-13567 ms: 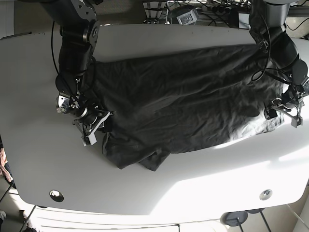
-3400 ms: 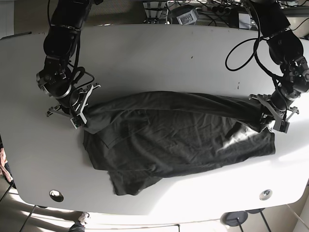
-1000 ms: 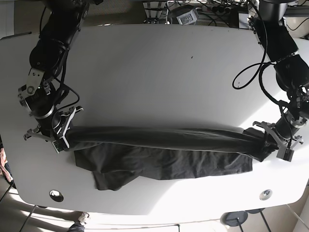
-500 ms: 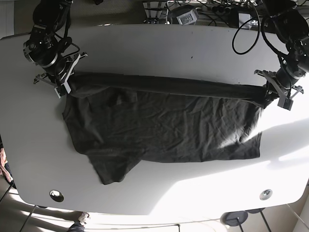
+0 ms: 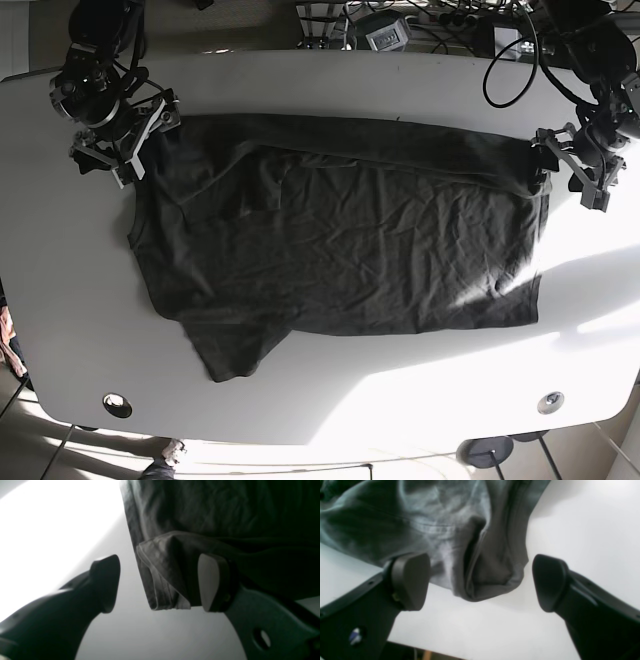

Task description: Fold the T-shirt properly

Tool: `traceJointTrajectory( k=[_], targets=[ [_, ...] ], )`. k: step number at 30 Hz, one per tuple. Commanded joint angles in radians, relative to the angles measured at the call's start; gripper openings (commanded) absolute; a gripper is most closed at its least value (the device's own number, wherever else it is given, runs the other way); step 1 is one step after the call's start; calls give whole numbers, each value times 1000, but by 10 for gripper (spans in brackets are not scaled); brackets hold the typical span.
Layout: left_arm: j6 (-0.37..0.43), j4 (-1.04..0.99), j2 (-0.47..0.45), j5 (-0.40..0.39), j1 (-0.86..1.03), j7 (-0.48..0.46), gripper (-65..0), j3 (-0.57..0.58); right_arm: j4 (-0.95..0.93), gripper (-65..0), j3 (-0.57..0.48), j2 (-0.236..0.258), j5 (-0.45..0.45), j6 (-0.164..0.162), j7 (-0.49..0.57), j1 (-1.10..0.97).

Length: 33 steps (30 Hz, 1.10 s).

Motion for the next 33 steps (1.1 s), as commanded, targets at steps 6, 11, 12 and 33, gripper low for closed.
traceJointTrajectory(
  k=[6,11,12,33],
  targets=[
    [-5,46,-17,-36,-15,-27,-192,-73,25,-30,159,13,169,-5,8,-28],
    [-3,-20,-19,13,-6,-90,-206,-16,-101,-30,154,10,129,-5,14,-24],
    [-3,-24,-17,49,9,-136,-226,4,-119,-32,153,10,131,-5,16,-13],
    [-2,-129,38,189,115,-383,-272,128,-308,-585,153,-45,129,-5,57,82]
  ],
)
